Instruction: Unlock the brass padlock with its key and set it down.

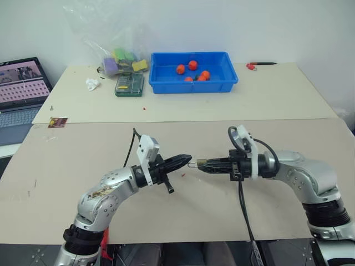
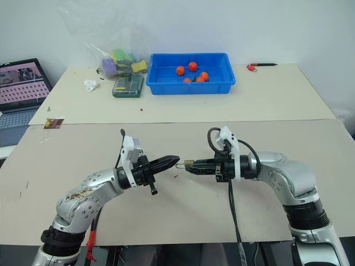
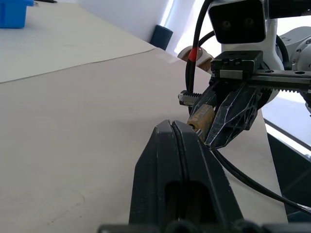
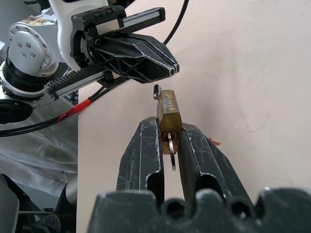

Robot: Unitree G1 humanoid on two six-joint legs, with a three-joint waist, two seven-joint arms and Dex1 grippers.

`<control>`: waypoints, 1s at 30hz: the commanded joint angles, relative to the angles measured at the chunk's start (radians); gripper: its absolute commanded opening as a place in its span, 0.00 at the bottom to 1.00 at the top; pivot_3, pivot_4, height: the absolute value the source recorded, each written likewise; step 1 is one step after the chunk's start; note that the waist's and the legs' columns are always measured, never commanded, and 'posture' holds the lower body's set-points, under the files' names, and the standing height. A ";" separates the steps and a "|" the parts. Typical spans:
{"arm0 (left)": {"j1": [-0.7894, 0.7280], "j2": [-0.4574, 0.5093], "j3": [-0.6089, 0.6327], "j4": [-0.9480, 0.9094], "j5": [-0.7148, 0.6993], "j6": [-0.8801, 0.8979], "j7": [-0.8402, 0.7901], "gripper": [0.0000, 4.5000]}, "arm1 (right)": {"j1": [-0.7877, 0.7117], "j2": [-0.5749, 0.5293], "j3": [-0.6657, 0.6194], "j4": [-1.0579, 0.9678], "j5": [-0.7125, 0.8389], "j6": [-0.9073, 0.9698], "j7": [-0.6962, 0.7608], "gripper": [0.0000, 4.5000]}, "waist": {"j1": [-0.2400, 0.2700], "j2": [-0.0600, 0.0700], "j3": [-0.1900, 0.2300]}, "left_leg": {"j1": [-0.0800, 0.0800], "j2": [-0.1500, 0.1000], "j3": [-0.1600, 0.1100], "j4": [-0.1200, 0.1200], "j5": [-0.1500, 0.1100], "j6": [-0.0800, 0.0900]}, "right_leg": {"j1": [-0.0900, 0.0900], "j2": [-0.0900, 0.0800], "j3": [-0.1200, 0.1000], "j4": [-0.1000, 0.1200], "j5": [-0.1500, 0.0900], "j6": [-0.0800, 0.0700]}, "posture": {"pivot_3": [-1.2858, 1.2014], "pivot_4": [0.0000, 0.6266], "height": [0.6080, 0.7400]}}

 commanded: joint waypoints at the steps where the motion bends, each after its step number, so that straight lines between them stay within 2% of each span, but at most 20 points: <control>1: 0.018 0.015 0.007 -0.029 -0.008 0.007 -0.017 0.01 | -0.024 -0.006 -0.016 0.003 -0.010 -0.037 0.011 0.03 | 0.000 0.000 0.000 | 0.000 0.000 0.000 0.000 0.000 0.000 | 0.000 0.000 0.000 0.000 0.000 0.000 | 0.52 0.24 1.00; 12: 0.043 0.012 0.024 0.020 0.058 -0.047 -0.007 0.01 | -0.046 0.000 -0.036 -0.007 0.009 -0.019 -0.003 0.03 | 0.001 0.000 0.000 | 0.000 0.000 0.000 0.000 0.000 0.000 | 0.000 0.000 0.000 0.000 0.000 0.000 | 0.52 0.24 1.00; 18: -0.049 0.000 0.113 0.089 -0.017 0.007 0.000 0.01 | -0.018 -0.039 -0.040 -0.071 0.075 0.018 0.060 0.03 | 0.003 0.000 0.000 | 0.000 0.000 0.000 0.000 0.000 0.000 | 0.000 0.001 0.000 0.000 0.000 0.000 | 0.52 0.24 1.00; 21: -0.104 0.000 0.137 0.086 -0.104 0.095 -0.005 0.01 | -0.014 -0.050 -0.037 -0.092 0.098 0.027 0.073 0.03 | 0.001 0.000 0.000 | 0.000 0.001 0.000 0.000 0.000 0.000 | 0.000 0.001 0.000 0.000 0.000 0.000 | 0.52 0.24 1.00; 27: -0.151 0.018 0.171 0.027 -0.441 0.378 0.014 0.01 | -0.016 -0.053 -0.029 -0.088 0.104 0.024 0.077 0.03 | -0.003 0.000 0.000 | 0.000 0.001 -0.001 0.000 0.000 -0.001 | 0.000 0.001 0.000 0.001 0.000 0.000 | 0.52 0.24 1.00; 30: -0.151 0.037 0.176 0.008 -0.538 0.446 0.029 0.01 | -0.012 -0.056 -0.030 -0.087 0.103 0.021 0.080 0.03 | -0.003 0.000 0.000 | 0.000 0.001 -0.001 0.000 -0.001 -0.001 | 0.000 0.001 0.000 0.001 0.000 0.000 | 0.52 0.24 1.00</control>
